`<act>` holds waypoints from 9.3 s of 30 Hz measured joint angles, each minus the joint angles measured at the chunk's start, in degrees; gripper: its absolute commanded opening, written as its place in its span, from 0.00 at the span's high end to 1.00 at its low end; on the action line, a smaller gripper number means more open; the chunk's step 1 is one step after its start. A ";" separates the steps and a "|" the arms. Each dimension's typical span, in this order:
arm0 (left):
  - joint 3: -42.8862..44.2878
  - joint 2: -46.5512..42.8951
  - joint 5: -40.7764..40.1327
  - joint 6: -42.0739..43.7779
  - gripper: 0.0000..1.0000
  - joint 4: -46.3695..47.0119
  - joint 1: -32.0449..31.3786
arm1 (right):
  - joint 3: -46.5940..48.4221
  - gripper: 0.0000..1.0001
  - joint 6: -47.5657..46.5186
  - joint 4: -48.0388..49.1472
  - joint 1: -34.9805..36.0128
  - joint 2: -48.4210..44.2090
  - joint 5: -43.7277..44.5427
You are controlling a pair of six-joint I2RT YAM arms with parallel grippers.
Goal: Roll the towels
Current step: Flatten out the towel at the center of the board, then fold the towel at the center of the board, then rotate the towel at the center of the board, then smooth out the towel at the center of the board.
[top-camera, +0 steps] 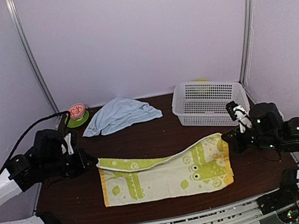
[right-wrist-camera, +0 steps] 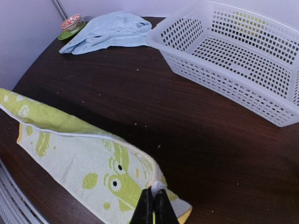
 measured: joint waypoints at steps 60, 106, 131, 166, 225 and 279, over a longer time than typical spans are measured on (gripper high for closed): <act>-8.39 16.96 7.72 3.37 1.00 15.69 10.45 | -11.15 1.00 9.29 12.87 -2.69 11.23 7.37; -10.71 18.53 12.17 9.97 0.54 9.55 10.45 | -12.63 0.38 22.91 -1.99 8.85 -1.97 2.89; 9.79 34.32 2.86 15.87 0.74 3.98 -1.46 | -3.63 0.61 28.09 3.82 5.42 26.80 2.12; -3.54 17.31 -8.24 0.92 1.00 -4.57 -8.76 | 17.20 0.55 12.70 -2.60 -2.80 39.12 -2.21; -2.67 25.40 -9.44 2.38 0.61 -4.74 -8.76 | -2.86 1.00 24.17 2.62 -6.34 29.68 -3.30; -4.48 15.58 -6.08 -2.80 1.00 -9.55 -8.79 | -0.87 1.00 21.68 -1.03 -6.34 25.70 -3.08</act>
